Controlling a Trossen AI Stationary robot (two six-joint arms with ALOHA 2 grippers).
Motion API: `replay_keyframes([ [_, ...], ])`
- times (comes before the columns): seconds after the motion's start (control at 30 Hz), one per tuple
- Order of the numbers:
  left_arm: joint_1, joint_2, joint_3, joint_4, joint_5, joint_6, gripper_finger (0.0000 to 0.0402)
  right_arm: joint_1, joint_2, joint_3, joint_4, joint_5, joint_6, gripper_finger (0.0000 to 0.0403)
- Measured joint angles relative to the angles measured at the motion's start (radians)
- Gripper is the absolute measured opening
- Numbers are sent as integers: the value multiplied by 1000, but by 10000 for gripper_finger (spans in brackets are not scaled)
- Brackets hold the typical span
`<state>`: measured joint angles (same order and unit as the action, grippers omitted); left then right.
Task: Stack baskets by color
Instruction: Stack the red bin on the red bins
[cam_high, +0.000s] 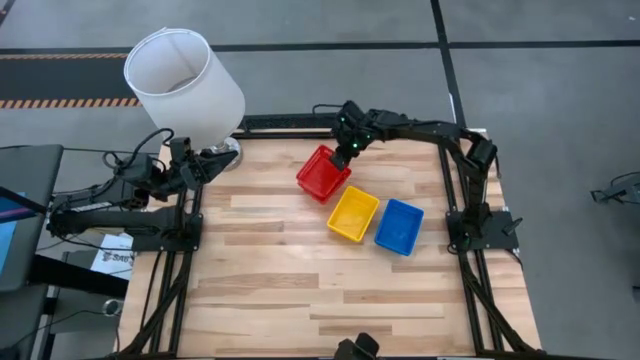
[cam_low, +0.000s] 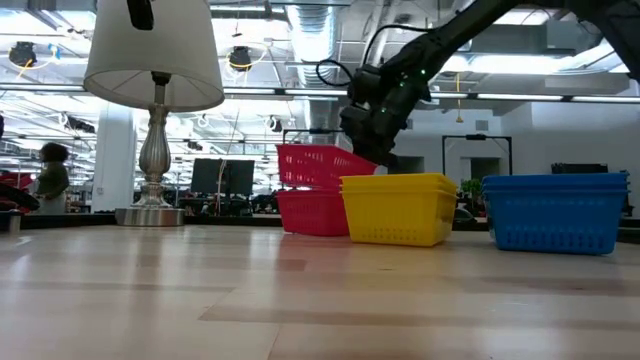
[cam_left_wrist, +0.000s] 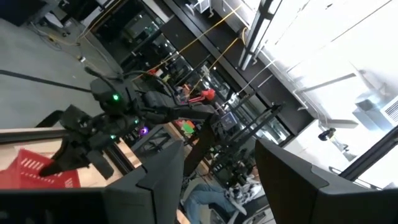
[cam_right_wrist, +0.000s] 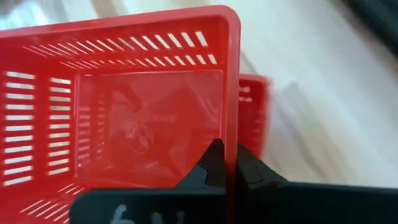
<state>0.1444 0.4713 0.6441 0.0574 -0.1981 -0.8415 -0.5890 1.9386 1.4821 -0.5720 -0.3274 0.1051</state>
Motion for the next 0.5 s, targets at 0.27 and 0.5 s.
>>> replay_keyframes([
  [0.27,0,0,0,0,-1,0,185,6,1,-48,22,3,30,20],
  [0.5,0,0,0,-1,-1,-4,185,60,1,-48,22,21,19,54],
])
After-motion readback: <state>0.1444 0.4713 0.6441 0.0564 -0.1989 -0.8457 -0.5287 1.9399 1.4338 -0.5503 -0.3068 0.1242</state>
